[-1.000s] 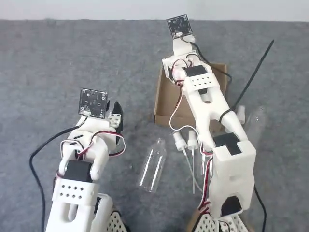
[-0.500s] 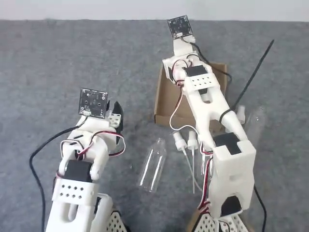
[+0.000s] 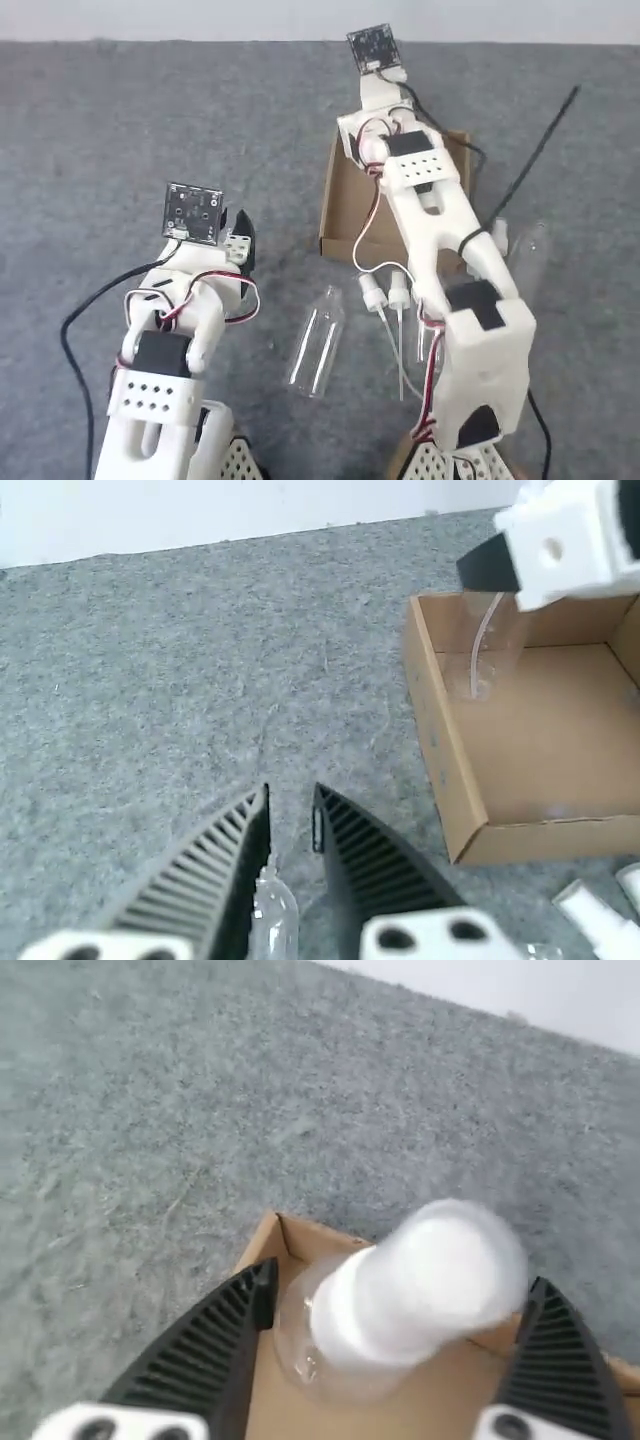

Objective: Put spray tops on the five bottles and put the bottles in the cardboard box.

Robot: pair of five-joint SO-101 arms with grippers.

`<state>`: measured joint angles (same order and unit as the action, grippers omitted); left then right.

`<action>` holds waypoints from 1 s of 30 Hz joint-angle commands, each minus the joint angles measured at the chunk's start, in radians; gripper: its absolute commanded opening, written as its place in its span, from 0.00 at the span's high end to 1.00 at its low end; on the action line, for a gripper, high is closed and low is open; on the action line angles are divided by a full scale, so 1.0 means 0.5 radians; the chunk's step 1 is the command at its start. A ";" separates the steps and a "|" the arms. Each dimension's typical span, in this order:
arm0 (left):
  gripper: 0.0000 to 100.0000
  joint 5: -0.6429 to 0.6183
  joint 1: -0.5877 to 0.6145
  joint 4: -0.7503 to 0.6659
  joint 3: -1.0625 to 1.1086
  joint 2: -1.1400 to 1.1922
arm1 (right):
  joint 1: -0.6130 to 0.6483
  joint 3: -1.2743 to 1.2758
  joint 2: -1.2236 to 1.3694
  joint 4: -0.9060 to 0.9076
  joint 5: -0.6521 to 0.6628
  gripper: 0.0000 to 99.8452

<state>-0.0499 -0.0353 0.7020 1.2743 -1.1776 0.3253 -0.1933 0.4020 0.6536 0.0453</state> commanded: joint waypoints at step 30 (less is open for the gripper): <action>0.94 -0.009 0.012 -0.052 -0.017 -0.040 | -0.931 -0.040 -1.389 1.981 0.516 0.69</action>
<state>-0.0499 -0.0353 0.7020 1.2743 -1.1776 -0.0261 -0.1933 -0.2608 1.6310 0.2125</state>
